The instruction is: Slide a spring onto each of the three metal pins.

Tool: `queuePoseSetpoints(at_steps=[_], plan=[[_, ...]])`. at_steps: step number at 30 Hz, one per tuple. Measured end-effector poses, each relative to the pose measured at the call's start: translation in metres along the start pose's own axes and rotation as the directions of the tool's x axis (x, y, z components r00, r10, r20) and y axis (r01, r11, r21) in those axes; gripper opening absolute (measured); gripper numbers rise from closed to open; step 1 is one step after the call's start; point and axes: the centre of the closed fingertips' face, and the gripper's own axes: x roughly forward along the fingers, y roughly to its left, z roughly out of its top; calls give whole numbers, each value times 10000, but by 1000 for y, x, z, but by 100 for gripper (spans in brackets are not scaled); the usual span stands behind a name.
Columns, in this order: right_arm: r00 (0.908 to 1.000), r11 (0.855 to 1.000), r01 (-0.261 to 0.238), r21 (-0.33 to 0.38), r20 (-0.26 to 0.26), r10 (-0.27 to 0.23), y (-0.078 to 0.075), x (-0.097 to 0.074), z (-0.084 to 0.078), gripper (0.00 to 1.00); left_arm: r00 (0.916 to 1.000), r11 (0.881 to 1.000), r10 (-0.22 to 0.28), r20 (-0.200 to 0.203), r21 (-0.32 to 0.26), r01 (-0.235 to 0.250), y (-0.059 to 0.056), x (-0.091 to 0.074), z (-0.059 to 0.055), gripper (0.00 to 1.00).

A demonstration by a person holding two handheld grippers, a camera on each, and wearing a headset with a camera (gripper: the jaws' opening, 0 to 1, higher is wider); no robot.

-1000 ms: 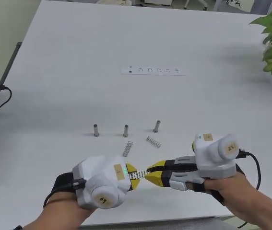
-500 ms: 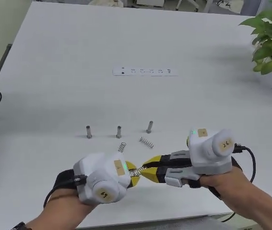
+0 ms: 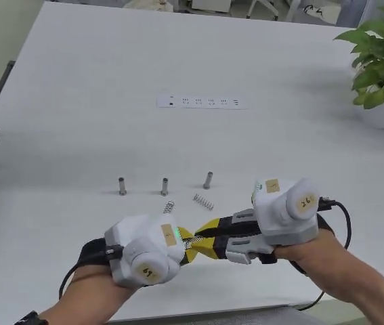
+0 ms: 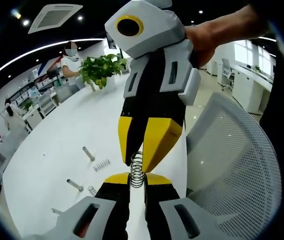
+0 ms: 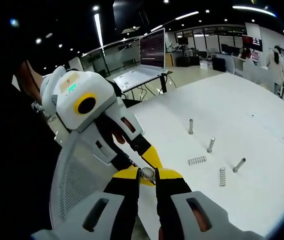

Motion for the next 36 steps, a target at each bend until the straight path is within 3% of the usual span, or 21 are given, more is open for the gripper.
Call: queuePoseSetpoints(at_steps=[3, 12, 21, 36], plan=[[9999, 9999, -15, -135, -117, 14, 0, 0, 0, 10, 10000, 10000, 8, 12, -15, -8, 0, 0, 0, 2], [9912, 9879, -137, -1546, -1324, -70, 4, 1, -17, 18, 10000, 10000, -49, 50, -30, 49, -3, -1, 1, 2], [9902, 9809, -220, -1933, -1398, -53, 5, 6, -14, 17, 9996, 9995, -253, -132, 188, 255, -11, -3, -3, 2], [9695, 9391, -883, -3321, -2450, 46, 14, 9, -24, 13, 9973, 9968, -629, -375, 465, 647, -19, -2, -6, 2]])
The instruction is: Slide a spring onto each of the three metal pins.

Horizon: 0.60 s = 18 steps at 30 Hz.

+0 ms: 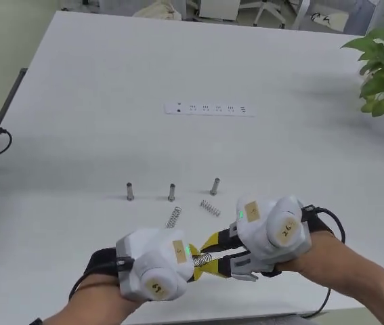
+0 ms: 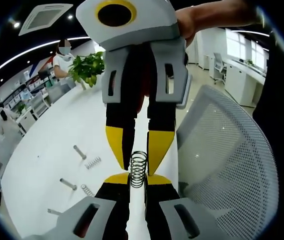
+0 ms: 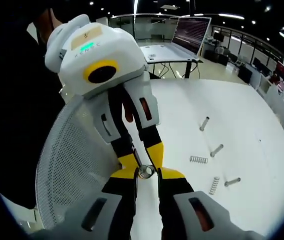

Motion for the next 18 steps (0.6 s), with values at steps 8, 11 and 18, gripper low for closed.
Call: queuePoseSetpoints(at_steps=[8, 11, 18], plan=[[9998, 9987, 134, -497, -160, -142, 0, -2, -2, 9, 9999, 9998, -142, 61, -154, 143, -3, 2, 1, 2], [9996, 9988, 278, -405, -67, -281, -2, -4, 0, 9, 9998, 9996, -22, 187, -264, 27, 0, 1, 2, 3], [9994, 9991, 343, -236, 65, -342, -5, -7, 3, 8, 9995, 9979, 29, 302, -647, -9, 5, 0, 1, 4]])
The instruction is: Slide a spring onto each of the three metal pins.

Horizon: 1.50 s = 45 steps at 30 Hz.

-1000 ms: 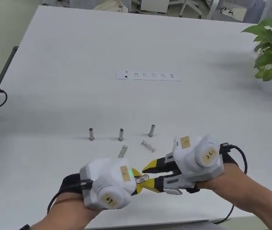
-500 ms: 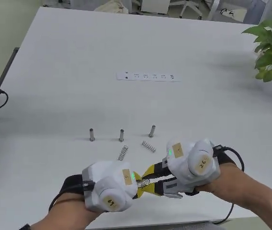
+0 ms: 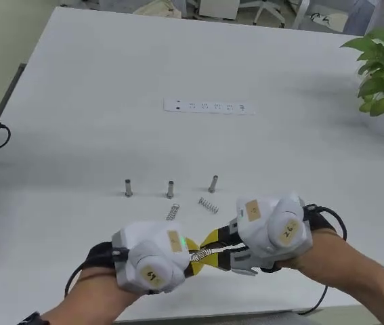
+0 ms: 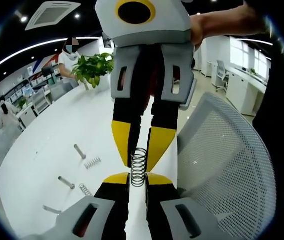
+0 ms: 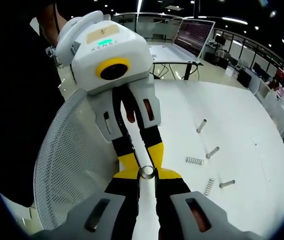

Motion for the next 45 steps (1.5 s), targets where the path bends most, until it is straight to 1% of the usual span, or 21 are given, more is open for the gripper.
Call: queuePoseSetpoints(at_steps=[1, 3, 6, 8, 9, 10, 12, 16, 20, 22, 23, 25, 26, 27, 29, 34, 36, 39, 45], plan=[[10000, 10000, 28, 63, 61, -28, -2, -1, 1, 8, 9999, 9998, 103, 7, -163, -103, 3, -1, -2, 6], [9999, 9998, 93, 155, 133, -96, -5, -1, 2, 8, 9998, 9978, 147, 113, -648, -139, 5, -4, -4, 9], [9999, 9998, 127, 183, 101, -129, -7, -1, 0, 8, 9993, 9942, 342, 133, -1027, -327, 12, -9, -10, 14], [9999, 9997, 159, 195, 47, -160, -8, -1, -1, 8, 9975, 9860, 676, 210, -1540, -636, 20, -13, -14, 17], [9999, 9997, 161, 208, 35, -162, -9, -1, -2, 8, 9973, 9836, 696, 250, -1687, -644, 22, -15, -15, 16], [9999, 9996, 159, 225, 8, -159, -9, 0, -2, 8, 9956, 9796, 891, 280, -1831, -825, 27, -19, -17, 16], [9998, 9996, 179, 226, -94, -177, -10, 1, -4, 8, 9953, 9774, 932, 246, -1928, -867, 29, -23, -21, 16], [9996, 9994, 197, 273, -216, -191, -12, 3, -8, 8, 9932, 9716, 1160, 127, -2091, -1108, 36, -30, -28, 17], [9996, 9992, 209, 332, -196, -203, -14, 5, -8, 8, 9896, 9614, 1436, 94, -2386, -1372, 43, -36, -35, 18], [9991, 9987, 335, 371, -271, -325, -19, 6, -10, 8, 9878, 9576, 1555, 60, -2465, -1492, 46, -40, -38, 19], [9988, 9987, 357, 365, -342, -345, -21, 8, -12, 8, 9855, 9513, 1696, -20, -2609, -1643, 50, -42, -42, 20], [9982, 9987, 417, 297, -449, -404, -24, 9, -14, 8, 9835, 9461, 1807, -36, -2726, -1748, 53, -46, -45, 21], [9980, 9987, 422, 288, -483, -408, -25, 10, -15, 8, 9811, 9406, 1935, -13, -2840, -1859, 56, -49, -48, 21], [9979, 9987, 428, 279, -490, -414, -26, 11, -15, 8, 9791, 9352, 2034, -21, -2956, -1949, 58, -52, -50, 22], [9979, 9986, 448, 293, -486, -433, -29, 12, -14, 8, 9767, 9295, 2145, -43, -3063, -2055, 61, -57, -53, 22], [9981, 9987, 381, 340, -487, -364, -38, 16, -12, 8, 9674, 9096, 2527, -164, -3368, -2433, 69, -70, -66, 24], [9982, 9990, 355, 269, -495, -341, -40, 17, -10, 8, 9655, 9052, 2597, -180, -3438, -2499, 70, -74, -68, 25], [9982, 9995, 278, 168, -529, -269, -45, 21, -7, 8, 9597, 8916, 2798, -258, -3638, -2697, 72, -82, -75, 27], [9985, 9998, 175, 15, -517, -174, -53, 28, 2, 8, 9515, 8771, 3049, -414, -3772, -2974, 74, -95, -86, 30]])
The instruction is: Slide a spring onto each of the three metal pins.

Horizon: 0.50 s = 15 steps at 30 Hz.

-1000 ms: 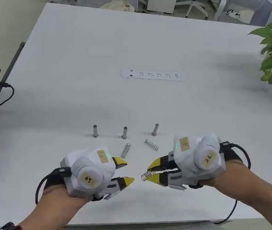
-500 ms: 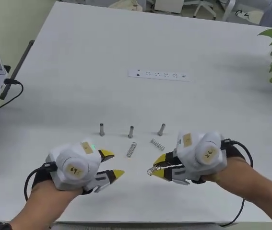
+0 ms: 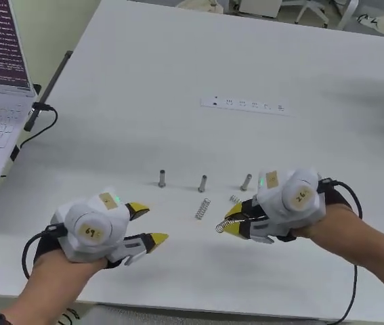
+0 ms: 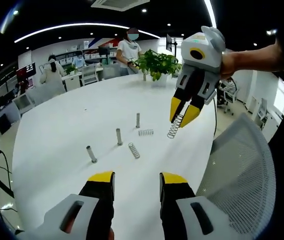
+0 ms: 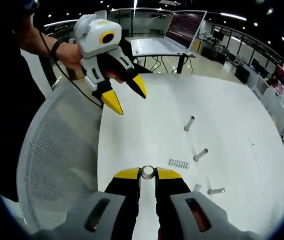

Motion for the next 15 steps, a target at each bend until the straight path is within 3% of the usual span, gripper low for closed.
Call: queuePoseSetpoints(at_steps=[15], plan=[[10000, 9997, -77, -219, 19, 77, -33, 18, 26, 8, 9986, 9974, 535, -45, -484, -536, 20, -22, -14, 37]])
